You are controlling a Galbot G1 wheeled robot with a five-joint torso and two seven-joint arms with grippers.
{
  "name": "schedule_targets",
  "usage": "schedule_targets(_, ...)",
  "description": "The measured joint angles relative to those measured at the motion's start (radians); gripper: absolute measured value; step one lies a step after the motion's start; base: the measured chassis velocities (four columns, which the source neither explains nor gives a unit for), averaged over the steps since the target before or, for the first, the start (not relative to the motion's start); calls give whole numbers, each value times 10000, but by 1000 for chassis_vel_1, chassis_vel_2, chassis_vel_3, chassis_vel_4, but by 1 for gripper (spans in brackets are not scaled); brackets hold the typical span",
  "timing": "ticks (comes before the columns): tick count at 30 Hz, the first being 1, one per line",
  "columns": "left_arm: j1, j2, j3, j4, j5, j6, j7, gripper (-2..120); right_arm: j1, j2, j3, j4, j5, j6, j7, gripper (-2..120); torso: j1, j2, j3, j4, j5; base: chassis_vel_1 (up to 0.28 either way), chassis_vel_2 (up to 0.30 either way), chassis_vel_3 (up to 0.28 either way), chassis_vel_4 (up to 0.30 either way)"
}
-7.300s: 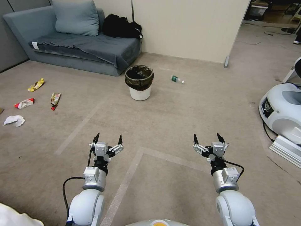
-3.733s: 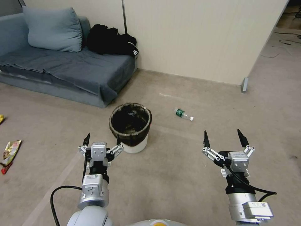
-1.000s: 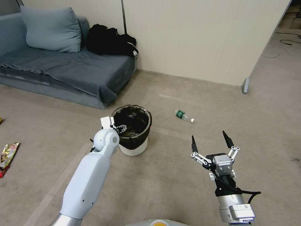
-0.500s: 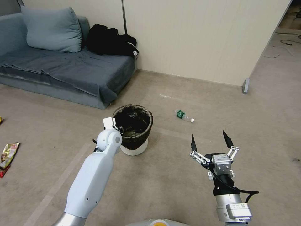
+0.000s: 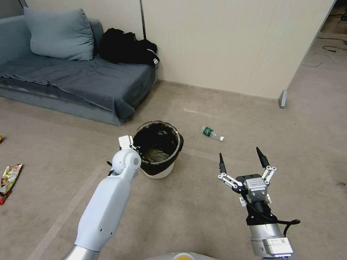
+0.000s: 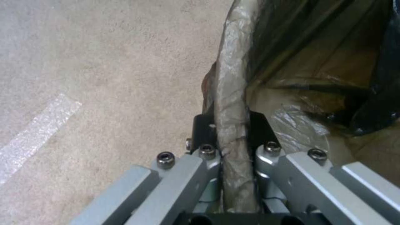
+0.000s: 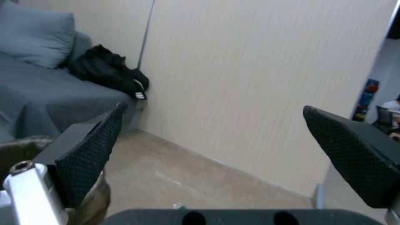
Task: Pick up the trash bin, then pick up the garbage from the floor and place it into the trash bin.
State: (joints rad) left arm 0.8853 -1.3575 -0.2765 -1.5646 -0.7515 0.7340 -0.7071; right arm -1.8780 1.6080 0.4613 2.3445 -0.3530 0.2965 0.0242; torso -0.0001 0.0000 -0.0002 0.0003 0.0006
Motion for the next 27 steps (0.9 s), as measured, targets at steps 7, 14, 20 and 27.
schedule_targets(7, 473, 52, -110, -776, 493, 8, 162, 1, -9, 0, 25, 4, -99, 280, 19, 100, 1, -1, 3, -8, -18, 0, 0, 0, 0)
schedule_targets(14, 1294, 332, -606, -3005, 1055, 27, 199, 0, 19, 0, -8, -99, -223, 613, -70, 100, 1, 0, 2, -3, -8, 0, 0, 0, 0)
schedule_targets(20, 2958, 682, -1130, -5485, 1995, 28, 829, 0, 28, 0, -47, -140, -12, 646, -79, 100, 1, -1, 2, -1, -7, 0, 0, 0, 0)
schedule_targets(27, 5183, 337, -1312, -7664, 3552, -163, 1731, 0, 31, 0, -35, -258, 472, 732, -273, 100, 1, 0, 1, -2, -6, 0, 0, 0, 0)
